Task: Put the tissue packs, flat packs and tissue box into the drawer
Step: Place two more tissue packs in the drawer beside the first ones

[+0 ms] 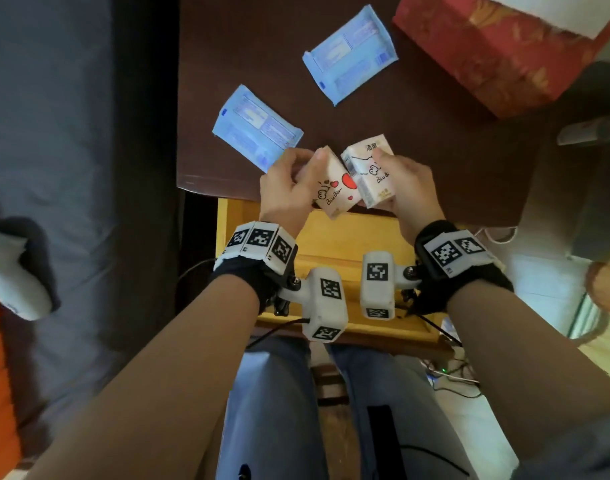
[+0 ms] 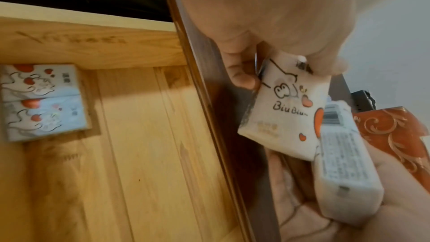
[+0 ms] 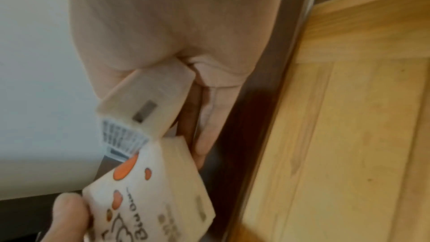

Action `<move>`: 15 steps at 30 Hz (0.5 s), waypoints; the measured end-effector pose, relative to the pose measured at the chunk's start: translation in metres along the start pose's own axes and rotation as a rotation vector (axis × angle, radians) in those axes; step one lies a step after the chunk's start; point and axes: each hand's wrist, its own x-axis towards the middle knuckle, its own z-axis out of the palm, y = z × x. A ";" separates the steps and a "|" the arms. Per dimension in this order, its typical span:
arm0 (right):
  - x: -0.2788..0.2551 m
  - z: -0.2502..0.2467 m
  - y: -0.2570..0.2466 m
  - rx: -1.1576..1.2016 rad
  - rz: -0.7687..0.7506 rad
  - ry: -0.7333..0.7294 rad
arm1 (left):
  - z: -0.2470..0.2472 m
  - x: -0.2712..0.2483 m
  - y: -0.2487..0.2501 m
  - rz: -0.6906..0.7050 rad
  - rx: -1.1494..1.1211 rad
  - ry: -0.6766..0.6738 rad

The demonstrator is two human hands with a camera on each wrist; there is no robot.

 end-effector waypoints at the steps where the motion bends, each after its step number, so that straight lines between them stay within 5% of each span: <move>1: -0.003 -0.005 0.005 0.003 0.008 0.013 | 0.003 -0.005 -0.002 -0.008 -0.011 -0.015; 15: -0.045 -0.022 0.102 -0.083 0.026 0.037 | 0.007 -0.055 -0.074 -0.253 -0.014 -0.156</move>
